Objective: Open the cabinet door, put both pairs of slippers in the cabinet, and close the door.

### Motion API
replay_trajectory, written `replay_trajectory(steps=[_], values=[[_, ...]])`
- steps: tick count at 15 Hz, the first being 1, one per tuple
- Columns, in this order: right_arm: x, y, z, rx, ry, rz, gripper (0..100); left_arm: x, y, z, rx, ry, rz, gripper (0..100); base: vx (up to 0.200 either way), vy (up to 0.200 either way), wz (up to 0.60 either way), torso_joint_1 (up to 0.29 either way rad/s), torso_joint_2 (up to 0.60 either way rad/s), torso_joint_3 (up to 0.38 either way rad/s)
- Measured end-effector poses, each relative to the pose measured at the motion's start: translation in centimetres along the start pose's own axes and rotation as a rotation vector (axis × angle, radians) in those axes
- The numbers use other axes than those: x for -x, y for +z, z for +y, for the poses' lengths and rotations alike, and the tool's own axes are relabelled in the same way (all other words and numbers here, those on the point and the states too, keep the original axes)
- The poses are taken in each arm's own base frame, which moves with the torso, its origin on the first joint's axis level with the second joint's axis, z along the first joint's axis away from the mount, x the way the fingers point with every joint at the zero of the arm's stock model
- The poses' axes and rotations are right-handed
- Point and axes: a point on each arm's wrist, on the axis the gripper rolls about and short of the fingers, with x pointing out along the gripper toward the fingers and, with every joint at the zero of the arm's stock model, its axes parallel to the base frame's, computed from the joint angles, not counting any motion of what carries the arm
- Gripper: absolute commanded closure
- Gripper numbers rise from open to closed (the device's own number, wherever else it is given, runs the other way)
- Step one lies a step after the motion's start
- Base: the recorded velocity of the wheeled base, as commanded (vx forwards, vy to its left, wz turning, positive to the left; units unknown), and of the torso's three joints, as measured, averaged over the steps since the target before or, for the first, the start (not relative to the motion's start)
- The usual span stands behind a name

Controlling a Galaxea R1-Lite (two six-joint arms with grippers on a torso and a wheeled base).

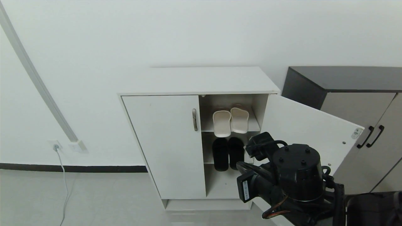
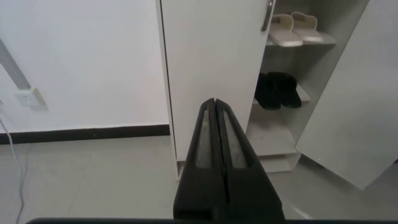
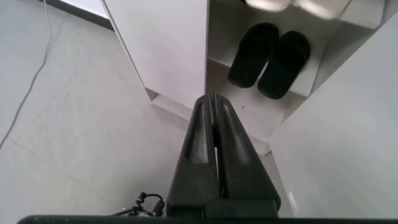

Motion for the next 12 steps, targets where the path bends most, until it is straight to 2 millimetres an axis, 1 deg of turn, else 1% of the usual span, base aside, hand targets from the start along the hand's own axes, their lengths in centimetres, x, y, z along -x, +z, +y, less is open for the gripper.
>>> replay_trajectory(steps=[5,12], values=[[0.00,0.00,0.00,0.000,0.000,0.000,100,0.00,0.00,0.00,0.000,0.001,0.000,100,0.000,0.000,0.00,0.200,-0.51,-0.315],[-0.01,-0.02,-0.03,0.000,0.000,0.001,100,0.00,-0.01,0.00,0.000,0.000,0.000,100,0.000,0.000,0.00,0.240,-0.56,-0.326]])
